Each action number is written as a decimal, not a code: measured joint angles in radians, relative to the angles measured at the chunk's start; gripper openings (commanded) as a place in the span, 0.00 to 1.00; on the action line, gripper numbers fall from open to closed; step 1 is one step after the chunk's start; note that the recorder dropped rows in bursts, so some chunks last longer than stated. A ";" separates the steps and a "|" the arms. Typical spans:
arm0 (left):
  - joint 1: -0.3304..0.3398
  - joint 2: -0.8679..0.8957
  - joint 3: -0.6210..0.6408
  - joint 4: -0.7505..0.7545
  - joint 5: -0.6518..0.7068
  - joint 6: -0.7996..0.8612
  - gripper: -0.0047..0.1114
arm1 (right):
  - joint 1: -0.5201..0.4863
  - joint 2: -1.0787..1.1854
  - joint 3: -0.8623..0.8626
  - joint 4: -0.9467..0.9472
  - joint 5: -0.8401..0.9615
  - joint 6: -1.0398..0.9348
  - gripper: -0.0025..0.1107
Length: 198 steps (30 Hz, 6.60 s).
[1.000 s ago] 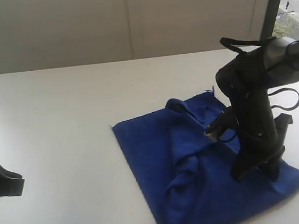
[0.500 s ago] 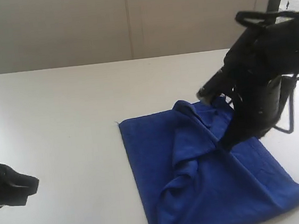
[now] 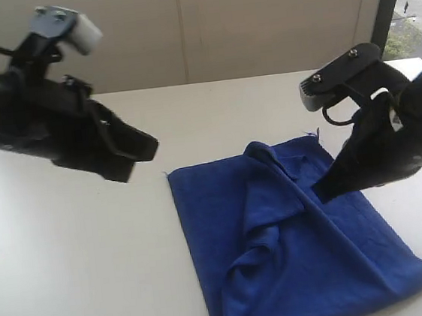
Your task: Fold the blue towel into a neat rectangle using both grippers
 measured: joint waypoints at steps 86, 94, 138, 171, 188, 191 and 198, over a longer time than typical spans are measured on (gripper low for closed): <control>-0.404 0.828 -0.484 0.647 -0.447 -0.238 0.21 | -0.120 0.251 0.307 -0.007 -0.360 0.138 0.02; -0.368 0.779 -0.484 0.649 -0.437 -0.298 0.16 | -0.120 0.251 0.307 -0.007 -0.369 0.138 0.02; -0.056 0.731 -0.484 0.724 -0.186 -0.327 0.04 | -0.120 0.251 0.307 -0.007 -0.389 0.140 0.02; -0.043 0.777 -0.484 1.067 -0.127 -0.506 0.53 | -0.120 0.251 0.307 -0.007 -0.387 0.140 0.02; -0.231 0.586 -0.378 0.557 0.089 -0.534 0.04 | -0.120 0.228 0.307 -0.002 -0.407 0.140 0.02; -0.288 0.588 -0.296 0.500 -0.021 -0.512 0.04 | -0.120 0.227 0.307 -0.001 -0.399 0.140 0.02; -0.380 0.593 -0.166 0.462 -0.305 -0.560 0.04 | -0.120 0.227 0.307 0.000 -0.373 0.145 0.02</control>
